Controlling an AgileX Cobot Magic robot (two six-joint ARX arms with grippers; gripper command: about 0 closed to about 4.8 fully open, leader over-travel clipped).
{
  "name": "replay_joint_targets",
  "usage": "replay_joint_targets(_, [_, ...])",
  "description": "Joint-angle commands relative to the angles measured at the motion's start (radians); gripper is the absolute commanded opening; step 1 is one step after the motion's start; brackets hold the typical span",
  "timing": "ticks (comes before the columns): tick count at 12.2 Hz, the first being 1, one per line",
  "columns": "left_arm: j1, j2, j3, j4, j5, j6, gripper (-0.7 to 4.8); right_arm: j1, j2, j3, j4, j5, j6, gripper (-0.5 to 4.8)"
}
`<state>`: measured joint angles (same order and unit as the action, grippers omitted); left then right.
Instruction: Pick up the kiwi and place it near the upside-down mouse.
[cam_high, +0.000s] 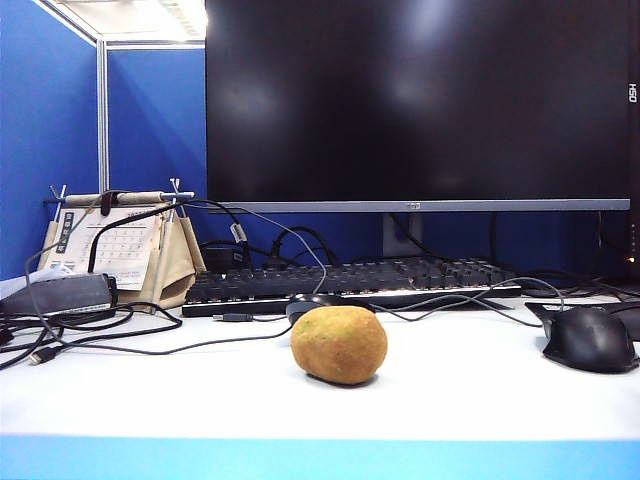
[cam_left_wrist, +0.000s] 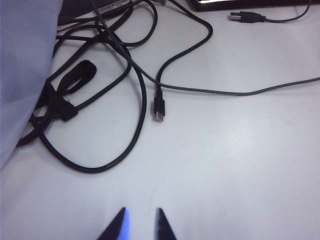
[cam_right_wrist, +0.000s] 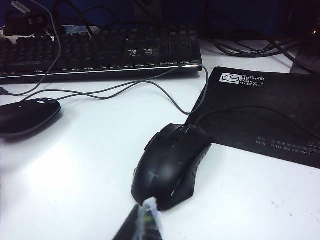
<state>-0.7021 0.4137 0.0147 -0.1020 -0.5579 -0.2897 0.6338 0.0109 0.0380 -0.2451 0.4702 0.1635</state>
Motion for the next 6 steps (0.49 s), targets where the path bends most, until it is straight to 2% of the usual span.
replay_joint_targets(1, [0.0, 0.0, 0.003, 0.006, 0.001, -0.006, 0.8, 0.0, 0.003, -0.003, -0.011, -0.001, -0.007, -0.03])
replay_joint_targets(6, [0.0, 0.001, 0.003, 0.006, 0.001, -0.006, 0.8, 0.001, 0.003, -0.003, -0.012, -0.014, -0.006, -0.03])
